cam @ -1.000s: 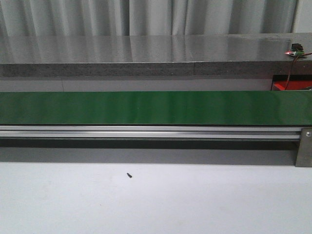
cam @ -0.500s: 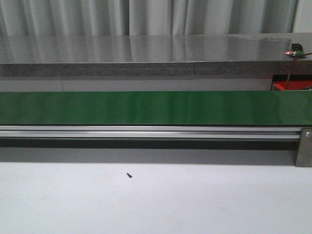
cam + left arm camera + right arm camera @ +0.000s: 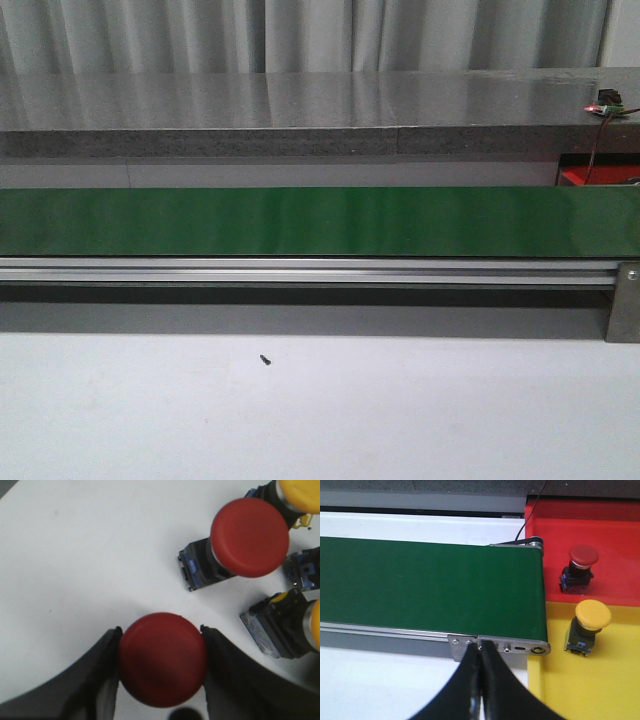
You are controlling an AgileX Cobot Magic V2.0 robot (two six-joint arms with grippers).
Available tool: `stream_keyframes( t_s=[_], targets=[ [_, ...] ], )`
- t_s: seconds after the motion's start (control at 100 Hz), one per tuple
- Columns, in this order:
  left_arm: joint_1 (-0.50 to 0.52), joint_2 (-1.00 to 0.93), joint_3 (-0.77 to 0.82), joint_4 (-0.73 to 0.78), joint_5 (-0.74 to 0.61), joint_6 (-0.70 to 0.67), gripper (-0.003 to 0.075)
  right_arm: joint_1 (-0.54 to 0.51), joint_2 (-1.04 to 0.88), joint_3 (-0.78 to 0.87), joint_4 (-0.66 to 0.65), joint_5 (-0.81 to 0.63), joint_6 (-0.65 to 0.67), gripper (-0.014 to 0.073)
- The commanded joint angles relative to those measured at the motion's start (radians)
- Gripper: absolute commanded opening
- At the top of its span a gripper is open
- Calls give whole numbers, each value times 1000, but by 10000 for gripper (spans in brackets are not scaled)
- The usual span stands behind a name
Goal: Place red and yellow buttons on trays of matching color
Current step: 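Lift the red button with the left gripper and carry it over the belt start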
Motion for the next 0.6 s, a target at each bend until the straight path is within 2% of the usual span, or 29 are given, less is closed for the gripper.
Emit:
stream_keyframes(
  t_s=[0.0,0.09,0.41,0.59],
  targets=[
    [2,-49,-26,-19,-46,-8,216,0,4,-24,13,-67,-1,-122],
    [2,-51,-26,-19,-43,-8,188,0,4,-24,13,-67,-1,-122],
    [0,-170,-26,-19,-19,-1,189,0,4,-24,13,-67,-1,-122],
    [-38,-229,-26,-19,35,38,189,0,4,-24,14,-67,-1,-122]
  ],
)
